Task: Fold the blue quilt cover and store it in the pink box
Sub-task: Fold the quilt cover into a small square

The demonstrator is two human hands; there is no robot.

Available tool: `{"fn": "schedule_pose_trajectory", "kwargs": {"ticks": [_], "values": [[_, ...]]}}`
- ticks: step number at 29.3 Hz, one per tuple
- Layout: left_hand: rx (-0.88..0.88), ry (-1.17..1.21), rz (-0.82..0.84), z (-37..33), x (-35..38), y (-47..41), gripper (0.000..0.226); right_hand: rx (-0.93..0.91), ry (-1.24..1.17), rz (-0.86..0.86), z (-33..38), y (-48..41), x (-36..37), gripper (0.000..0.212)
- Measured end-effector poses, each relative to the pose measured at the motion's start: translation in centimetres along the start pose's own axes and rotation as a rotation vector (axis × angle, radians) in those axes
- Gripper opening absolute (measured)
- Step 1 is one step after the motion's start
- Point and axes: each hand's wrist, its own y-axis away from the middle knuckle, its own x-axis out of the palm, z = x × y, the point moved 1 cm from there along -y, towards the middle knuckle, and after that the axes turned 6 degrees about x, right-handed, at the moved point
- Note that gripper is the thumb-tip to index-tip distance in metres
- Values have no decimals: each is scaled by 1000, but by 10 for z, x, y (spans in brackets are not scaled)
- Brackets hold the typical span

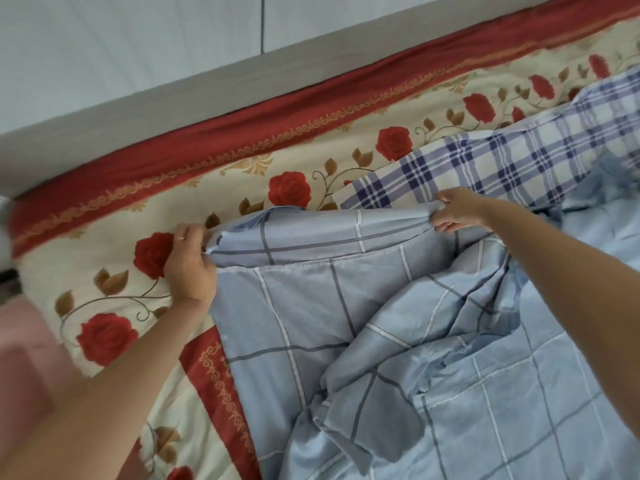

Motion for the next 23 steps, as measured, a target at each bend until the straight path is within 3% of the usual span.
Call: {"fn": "schedule_pose_trajectory", "kwargs": {"ticks": [2,4,6,9,11,13,16,20,23], "values": [[-80,153,-98,7,-9,3,27,-49,6,-76,13,-3,2,46],[-142,226,-118,11,-16,0,30,-136,35,-303,28,-10,1,18],[-225,274,-104,13,-19,-6,36,-196,9,-498,43,-18,8,23],[-325,264,-89,8,-18,-8,37,-285,-60,-631,49,-23,33,20],[-275,146,-85,5,-16,-8,35,-352,21,-670,42,-23,53,23],[-133,63,-38,3,-15,-11,42,-395,319,-665,37,-19,66,22],[17,225,-54,0,-19,-15,26,-514,589,-694,21,-5,74,22],[-82,308,-207,5,-29,-14,20,-623,383,-785,-18,15,80,35],[-156,328,-197,11,-34,-13,20,-663,480,-693,-35,15,89,42]]}}
